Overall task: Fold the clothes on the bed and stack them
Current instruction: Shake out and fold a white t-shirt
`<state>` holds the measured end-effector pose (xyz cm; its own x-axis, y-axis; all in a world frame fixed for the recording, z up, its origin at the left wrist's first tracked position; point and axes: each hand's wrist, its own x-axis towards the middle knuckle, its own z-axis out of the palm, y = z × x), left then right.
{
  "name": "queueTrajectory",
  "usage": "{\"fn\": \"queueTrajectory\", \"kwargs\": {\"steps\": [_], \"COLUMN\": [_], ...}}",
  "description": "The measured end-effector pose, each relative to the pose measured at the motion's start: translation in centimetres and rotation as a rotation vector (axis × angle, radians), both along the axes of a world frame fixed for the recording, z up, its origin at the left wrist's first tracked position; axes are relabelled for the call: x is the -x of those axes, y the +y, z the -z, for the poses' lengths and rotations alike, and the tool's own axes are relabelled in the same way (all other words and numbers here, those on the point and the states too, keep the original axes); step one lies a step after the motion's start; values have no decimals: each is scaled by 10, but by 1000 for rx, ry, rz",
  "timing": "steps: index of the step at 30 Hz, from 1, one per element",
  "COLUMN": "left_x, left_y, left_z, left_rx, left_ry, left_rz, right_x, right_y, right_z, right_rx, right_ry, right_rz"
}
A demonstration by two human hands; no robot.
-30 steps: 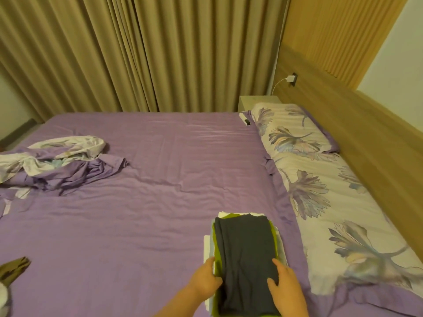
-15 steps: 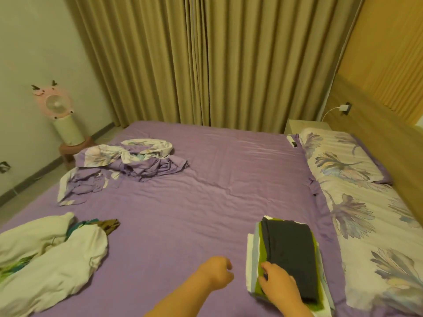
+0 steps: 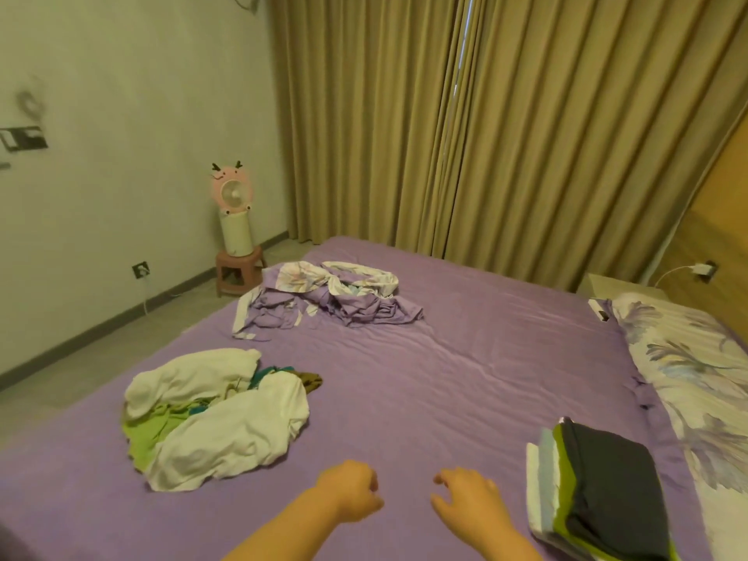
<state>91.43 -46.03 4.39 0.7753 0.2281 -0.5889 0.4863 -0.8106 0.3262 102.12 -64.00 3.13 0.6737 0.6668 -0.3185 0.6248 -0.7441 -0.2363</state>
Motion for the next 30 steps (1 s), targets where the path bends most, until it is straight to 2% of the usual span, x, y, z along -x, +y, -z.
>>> {"fn": "queueTrajectory", "kwargs": {"steps": [7,16,22,30], "left_x": [154,314,340,312], "left_y": [108,212,257,305], "left_z": [-8,13,23,43], "left_rx": [-110,-95,-55,6], "left_ry": [-119,-93,-163,-145], "left_rz": [-139,-256,-332,-321], "right_x": [128,260,283,267], "right_y": [126,237,271,327], "right_z": [-5,5,16,53], "right_rx": [26,36,27,-27], "right_ry": [-45,-15,14,125], "right_rz": [-103,-195,-191,-159]}}
